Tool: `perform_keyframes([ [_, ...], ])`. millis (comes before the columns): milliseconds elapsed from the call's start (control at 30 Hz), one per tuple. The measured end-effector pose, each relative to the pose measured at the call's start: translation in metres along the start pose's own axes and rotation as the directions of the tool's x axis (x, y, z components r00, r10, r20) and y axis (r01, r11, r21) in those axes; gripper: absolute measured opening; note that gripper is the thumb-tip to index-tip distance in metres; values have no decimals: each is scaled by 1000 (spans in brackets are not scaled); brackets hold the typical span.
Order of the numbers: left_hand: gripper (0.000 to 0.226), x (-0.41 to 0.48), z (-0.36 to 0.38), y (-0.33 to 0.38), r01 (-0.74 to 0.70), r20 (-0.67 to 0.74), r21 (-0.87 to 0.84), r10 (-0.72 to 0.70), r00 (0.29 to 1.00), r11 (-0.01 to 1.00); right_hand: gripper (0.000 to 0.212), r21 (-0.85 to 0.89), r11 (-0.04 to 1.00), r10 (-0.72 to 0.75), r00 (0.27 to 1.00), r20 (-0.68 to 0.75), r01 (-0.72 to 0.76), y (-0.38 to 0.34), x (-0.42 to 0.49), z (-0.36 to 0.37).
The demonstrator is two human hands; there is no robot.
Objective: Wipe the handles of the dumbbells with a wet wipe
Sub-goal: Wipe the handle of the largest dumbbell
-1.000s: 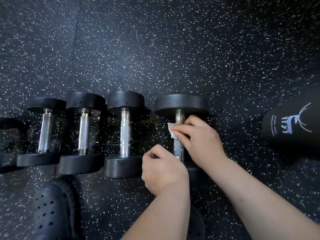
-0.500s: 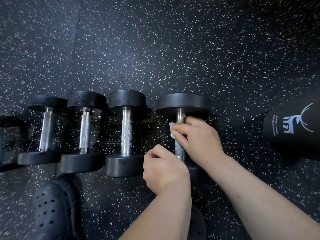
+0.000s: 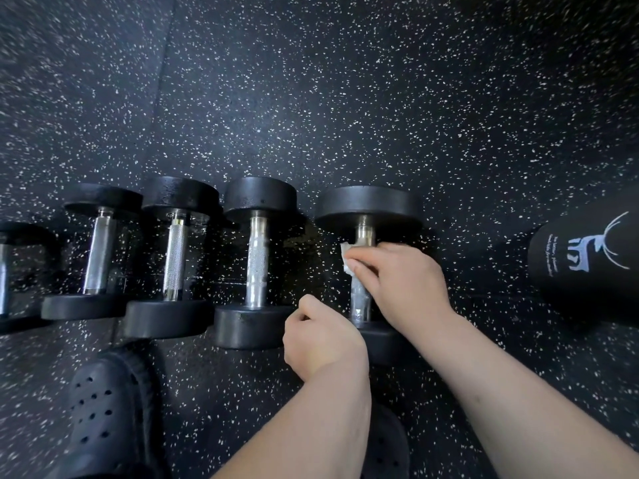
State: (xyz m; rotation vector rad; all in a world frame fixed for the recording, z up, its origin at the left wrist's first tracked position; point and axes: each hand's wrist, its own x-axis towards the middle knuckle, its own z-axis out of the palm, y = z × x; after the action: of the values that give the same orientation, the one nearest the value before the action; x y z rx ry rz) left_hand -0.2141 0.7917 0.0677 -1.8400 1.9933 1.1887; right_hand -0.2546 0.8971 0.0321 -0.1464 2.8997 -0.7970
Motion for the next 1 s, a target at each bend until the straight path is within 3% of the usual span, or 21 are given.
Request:
perform_keyframes([
  [100, 49, 1, 0, 0, -8, -10, -3, 8, 1000, 1000, 23, -104, 994, -42, 999, 33, 45, -5, 5, 1],
  [267, 56, 0, 1, -2, -32, -22, 7, 32, 999, 999, 15, 162, 980, 128, 990, -62, -116, 7, -8, -4],
  [333, 54, -2, 1, -3, -33, -11, 4, 33, 999, 999, 15, 191, 974, 139, 988, -69, -123, 10, -9, -7],
  [533, 53, -1, 2, -4, -34, -11, 10, 34, 999, 999, 25, -168, 984, -31, 989, 141, 55, -3, 12, -5],
  [800, 50, 2, 2, -6, -47, -6, 31, 47, 999, 998, 16, 58, 996, 65, 998, 10, -66, 9, -1, -14],
  [1000, 54, 3, 3, -6, -53, -9, 34, 53, 999, 998, 20, -81, 996, -26, 993, 118, 36, -6, 5, -2],
])
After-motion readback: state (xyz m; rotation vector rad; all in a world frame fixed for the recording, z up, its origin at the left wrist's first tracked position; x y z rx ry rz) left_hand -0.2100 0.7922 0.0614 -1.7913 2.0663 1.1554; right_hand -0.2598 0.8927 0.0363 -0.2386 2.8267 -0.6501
